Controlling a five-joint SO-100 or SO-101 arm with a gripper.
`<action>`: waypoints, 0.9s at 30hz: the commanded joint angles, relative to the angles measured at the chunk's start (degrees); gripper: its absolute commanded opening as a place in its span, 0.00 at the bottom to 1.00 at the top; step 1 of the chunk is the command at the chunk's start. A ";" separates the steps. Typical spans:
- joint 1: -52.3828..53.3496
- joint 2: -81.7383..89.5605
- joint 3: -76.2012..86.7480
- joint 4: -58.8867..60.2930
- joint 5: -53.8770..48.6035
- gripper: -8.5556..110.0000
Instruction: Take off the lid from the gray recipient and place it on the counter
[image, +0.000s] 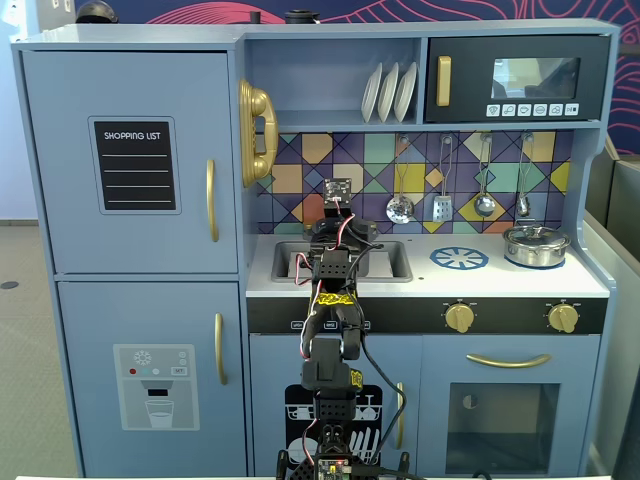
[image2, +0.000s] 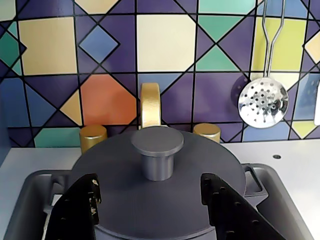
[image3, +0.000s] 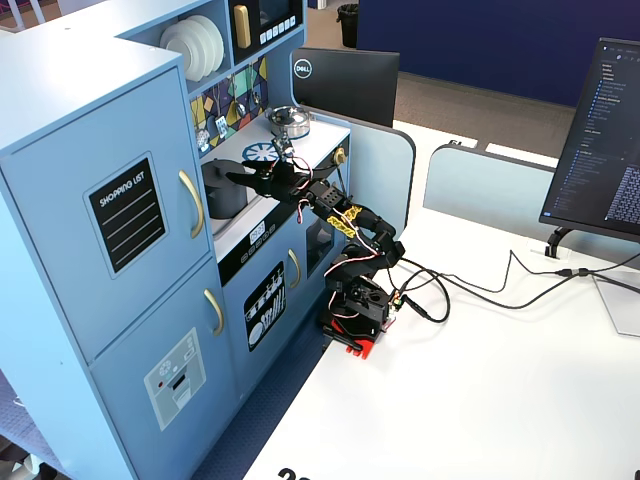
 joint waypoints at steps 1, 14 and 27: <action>-0.53 -1.67 -3.87 -2.55 -0.35 0.21; -0.79 -8.00 -4.92 -7.47 0.00 0.20; -2.20 -15.82 -8.70 -12.48 -0.70 0.19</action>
